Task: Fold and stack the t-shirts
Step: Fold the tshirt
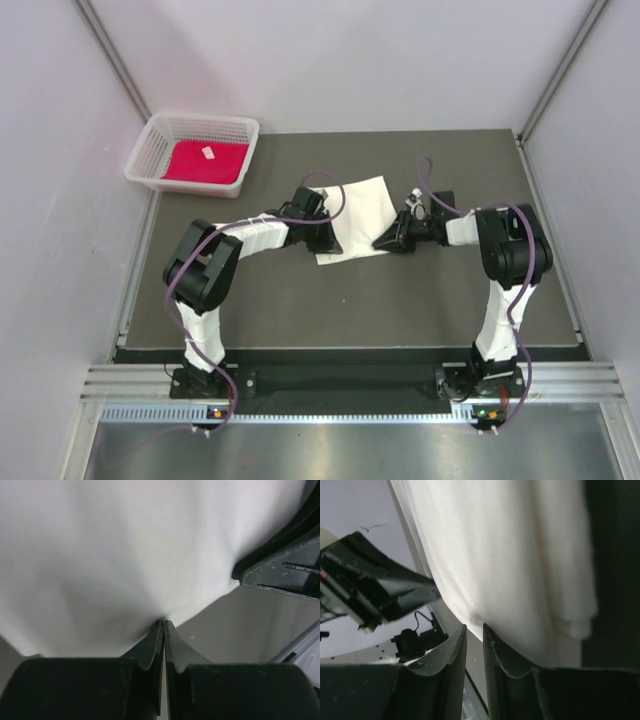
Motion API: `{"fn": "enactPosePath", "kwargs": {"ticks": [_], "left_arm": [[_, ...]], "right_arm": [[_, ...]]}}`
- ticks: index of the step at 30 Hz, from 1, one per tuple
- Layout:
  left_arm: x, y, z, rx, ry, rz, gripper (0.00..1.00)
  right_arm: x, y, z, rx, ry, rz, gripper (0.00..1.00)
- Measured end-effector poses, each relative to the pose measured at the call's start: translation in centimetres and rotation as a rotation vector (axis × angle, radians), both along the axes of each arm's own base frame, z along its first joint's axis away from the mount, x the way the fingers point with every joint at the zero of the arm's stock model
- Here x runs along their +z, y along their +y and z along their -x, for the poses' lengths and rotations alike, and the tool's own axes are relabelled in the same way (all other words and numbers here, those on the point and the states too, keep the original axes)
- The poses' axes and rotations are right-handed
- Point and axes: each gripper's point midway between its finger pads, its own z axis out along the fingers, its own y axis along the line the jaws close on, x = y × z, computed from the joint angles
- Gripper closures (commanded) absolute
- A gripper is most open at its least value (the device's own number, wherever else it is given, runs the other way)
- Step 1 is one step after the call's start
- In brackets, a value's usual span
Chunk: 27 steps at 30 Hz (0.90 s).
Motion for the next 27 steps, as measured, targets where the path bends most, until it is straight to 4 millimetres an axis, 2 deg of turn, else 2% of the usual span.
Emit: {"fn": "enactPosePath", "kwargs": {"ticks": [1, 3, 6, 9, 12, 16, 19, 22, 23, 25, 27], "left_arm": [[-0.7, 0.7, 0.0, 0.008, 0.010, -0.020, 0.94], [-1.5, 1.6, -0.3, 0.018, 0.013, -0.046, 0.95], [-1.8, 2.6, -0.5, 0.024, 0.004, -0.073, 0.95], [-0.9, 3.6, 0.7, 0.022, -0.009, -0.090, 0.94], [1.7, 4.7, 2.1, 0.028, -0.043, -0.090, 0.92], [7.3, 5.4, 3.1, 0.037, -0.150, -0.027, 0.84], [10.4, 5.9, 4.1, 0.048, -0.208, 0.016, 0.82], [12.0, 6.5, 5.4, 0.055, -0.227, 0.041, 0.82], [12.3, 6.7, 5.8, 0.054, -0.226, 0.047, 0.81], [12.8, 7.0, 6.7, 0.052, -0.220, 0.060, 0.82], [13.0, 7.3, 7.6, 0.055, -0.208, 0.071, 0.82]], "right_arm": [[-1.2, -0.6, 0.5, -0.011, 0.032, 0.007, 0.79], [-1.8, -1.5, 1.0, -0.022, 0.056, -0.012, 0.79], [-1.5, -2.8, 1.3, -0.047, 0.043, -0.015, 0.78], [-0.8, -4.4, 2.1, -0.084, 0.034, 0.023, 0.72], [1.1, -5.5, 2.7, -0.113, -0.001, 0.081, 0.62], [3.8, -6.4, 2.9, -0.122, -0.105, 0.157, 0.53], [4.6, -6.9, 2.2, -0.116, -0.150, 0.207, 0.46], [4.6, -7.5, 1.6, -0.109, -0.164, 0.252, 0.32], [4.7, -7.6, 1.2, -0.106, -0.170, 0.263, 0.30], [5.2, -7.7, -0.3, -0.093, -0.198, 0.280, 0.29], [6.0, -7.7, -2.7, -0.077, -0.248, 0.292, 0.27]]}}
